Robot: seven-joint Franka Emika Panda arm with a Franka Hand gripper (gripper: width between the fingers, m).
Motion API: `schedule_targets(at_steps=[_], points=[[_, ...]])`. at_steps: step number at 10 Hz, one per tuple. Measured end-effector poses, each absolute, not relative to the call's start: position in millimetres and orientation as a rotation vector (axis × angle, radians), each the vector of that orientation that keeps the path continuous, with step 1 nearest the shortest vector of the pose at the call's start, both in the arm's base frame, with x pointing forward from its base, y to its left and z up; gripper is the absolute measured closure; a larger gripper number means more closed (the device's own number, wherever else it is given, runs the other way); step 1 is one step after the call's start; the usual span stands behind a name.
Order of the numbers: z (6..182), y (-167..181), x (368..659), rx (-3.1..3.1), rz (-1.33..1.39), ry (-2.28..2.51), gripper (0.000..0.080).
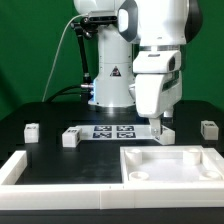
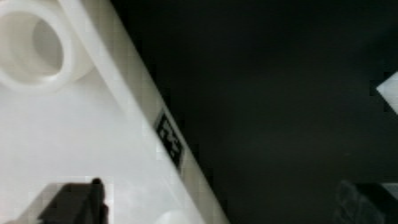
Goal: Assemble one leg
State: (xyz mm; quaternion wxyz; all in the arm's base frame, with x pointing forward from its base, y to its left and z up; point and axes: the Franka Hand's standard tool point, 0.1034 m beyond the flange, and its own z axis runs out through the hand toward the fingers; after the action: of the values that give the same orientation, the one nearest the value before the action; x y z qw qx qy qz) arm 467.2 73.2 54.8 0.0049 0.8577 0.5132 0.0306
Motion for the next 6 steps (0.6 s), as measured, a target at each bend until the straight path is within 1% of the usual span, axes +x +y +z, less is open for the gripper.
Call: schedule_targets(at_steps=[2,3,6], points=[[44.7,78.3,446.3,2.917,0.096,1.217,0.0151],[42.5,89.3,439.5,3.023,0.098,0.972,0.0151],[43.1,119.5,433.7,3.181,0.081,0.418,0.0151]])
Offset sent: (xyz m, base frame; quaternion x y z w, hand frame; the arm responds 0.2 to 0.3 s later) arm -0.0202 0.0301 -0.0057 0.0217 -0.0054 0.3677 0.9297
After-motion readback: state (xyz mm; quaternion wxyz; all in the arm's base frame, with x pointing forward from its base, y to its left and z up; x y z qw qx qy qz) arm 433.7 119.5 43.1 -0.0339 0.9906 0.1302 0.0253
